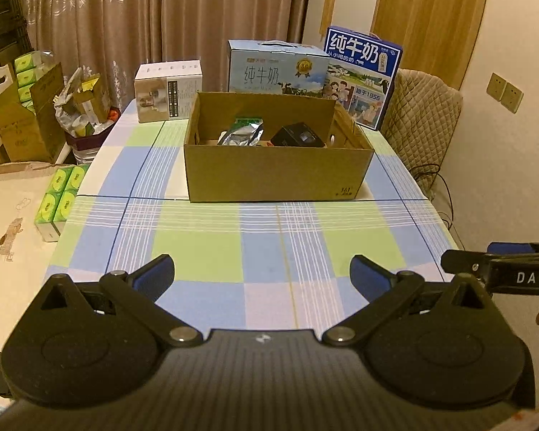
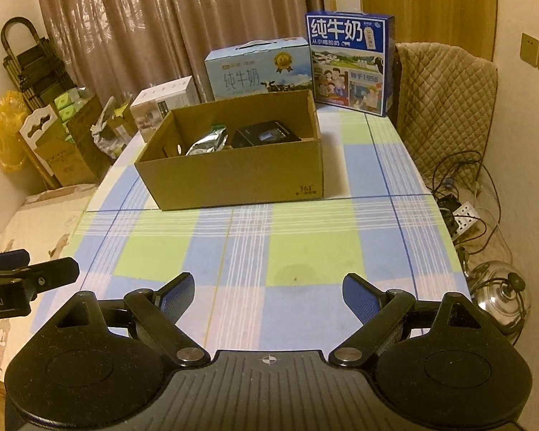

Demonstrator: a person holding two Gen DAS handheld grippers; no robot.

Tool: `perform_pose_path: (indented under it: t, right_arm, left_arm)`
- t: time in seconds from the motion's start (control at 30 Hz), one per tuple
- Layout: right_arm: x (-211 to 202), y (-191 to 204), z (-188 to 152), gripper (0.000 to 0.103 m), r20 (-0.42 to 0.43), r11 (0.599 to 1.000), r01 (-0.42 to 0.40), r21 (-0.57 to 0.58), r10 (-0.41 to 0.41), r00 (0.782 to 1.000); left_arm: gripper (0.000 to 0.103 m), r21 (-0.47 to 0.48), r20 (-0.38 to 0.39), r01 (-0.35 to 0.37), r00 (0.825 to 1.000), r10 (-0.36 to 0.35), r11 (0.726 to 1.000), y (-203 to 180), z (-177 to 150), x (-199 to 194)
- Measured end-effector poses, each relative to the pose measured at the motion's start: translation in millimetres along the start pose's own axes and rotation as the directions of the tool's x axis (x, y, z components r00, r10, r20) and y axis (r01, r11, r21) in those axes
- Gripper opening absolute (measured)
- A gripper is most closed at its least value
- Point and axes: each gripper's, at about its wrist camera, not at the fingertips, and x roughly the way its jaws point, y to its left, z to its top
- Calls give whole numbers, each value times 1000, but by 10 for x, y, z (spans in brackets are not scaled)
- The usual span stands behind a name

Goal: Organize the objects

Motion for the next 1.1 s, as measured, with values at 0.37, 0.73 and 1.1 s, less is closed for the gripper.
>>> perform_pose_path:
  t: [0.37,0.73,1.1]
  right_arm:
    - [18,37,12,87,-2,1000,-7,-9,7,1000]
    - [40,55,11,87,-7,1000,-10,-15,10,1000]
    - [61,65,-6,87,-12,1000,-12,-13,12,1000]
  left_arm:
    - [102,-6,-2,-11,1000,11,1000,11,-32,13]
    - [102,-23,-8,-13,1000,13,1000,42,-41,63]
    - [102,-34,33,-32,999,33,999,37,-45,33]
